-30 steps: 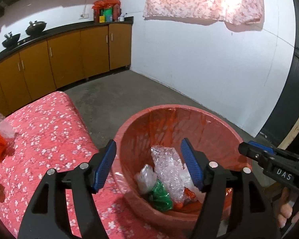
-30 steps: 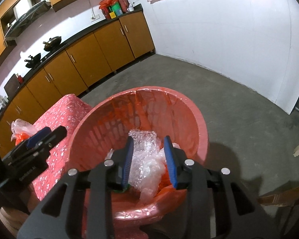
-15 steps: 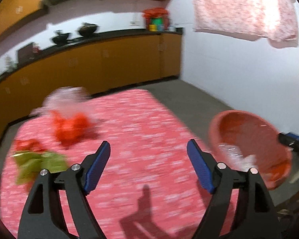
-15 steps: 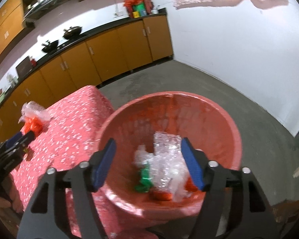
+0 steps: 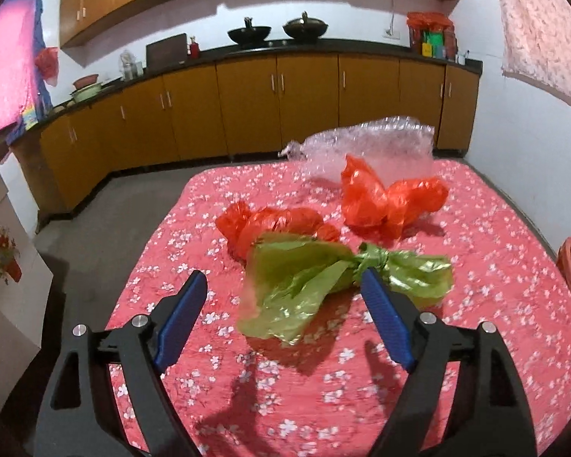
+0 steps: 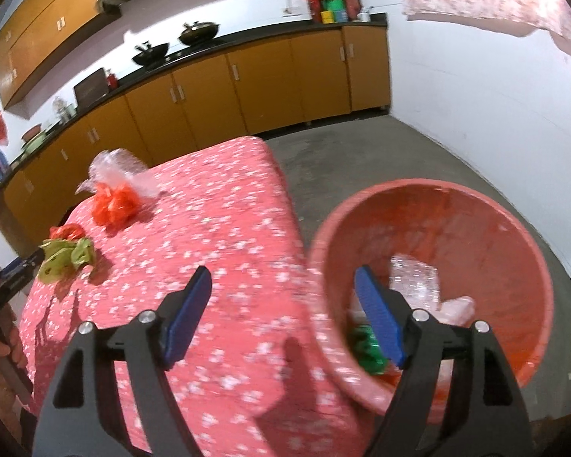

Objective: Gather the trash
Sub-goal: 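Move both open tools back toward the remaining bags on the table, then grasp the yellow-green bag with the left tool while the right tool grasps bubble wrap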

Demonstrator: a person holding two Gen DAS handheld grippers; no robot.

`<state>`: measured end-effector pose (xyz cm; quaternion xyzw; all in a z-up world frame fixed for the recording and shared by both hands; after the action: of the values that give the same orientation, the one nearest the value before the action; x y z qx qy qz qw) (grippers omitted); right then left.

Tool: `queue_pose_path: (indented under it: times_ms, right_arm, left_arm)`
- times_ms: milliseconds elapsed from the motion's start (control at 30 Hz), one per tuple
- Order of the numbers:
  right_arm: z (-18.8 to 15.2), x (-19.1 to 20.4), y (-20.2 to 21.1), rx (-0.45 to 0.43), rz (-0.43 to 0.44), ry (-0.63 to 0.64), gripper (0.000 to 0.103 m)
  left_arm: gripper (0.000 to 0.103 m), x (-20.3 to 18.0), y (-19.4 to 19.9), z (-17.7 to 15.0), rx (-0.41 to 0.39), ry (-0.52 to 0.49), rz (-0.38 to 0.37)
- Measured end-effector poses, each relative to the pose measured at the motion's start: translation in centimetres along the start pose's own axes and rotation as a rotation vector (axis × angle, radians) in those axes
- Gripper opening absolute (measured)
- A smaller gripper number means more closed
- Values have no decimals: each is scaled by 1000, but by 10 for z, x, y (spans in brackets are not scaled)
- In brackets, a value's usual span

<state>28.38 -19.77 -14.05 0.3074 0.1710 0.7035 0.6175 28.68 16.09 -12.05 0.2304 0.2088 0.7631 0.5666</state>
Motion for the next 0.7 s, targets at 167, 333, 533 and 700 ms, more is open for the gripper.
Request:
queue_pose_path:
  times_ms: [167,333,533,700]
  right_arm:
    - [2,32,-12,16,25,40,76]
    - [5,62,-24,29,44,78,76]
    - [9,90,-36,41,71,102,76]
    - [10,121,-54,57,111,126,76]
  left_arm:
    - [66,-2,-16,-10,58,-1,-48]
    - [27,-8,-29,-21,124,-13,-96]
    - [2,-9,-23,-22,109,2,-165]
    - [1,1,-2,-22,69,0,-207]
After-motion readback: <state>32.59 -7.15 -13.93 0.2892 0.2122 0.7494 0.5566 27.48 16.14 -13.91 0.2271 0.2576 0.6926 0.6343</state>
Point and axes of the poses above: each gripper's, at about its wrist camera, not at the fingertips, and y roughly against the way its jaws point, x to its left, z to its top, the point moved 10 cm from there along -y, roughly the way its jaws point, and after that the axes turned 4 degrees about z, right-handed, at the moved point
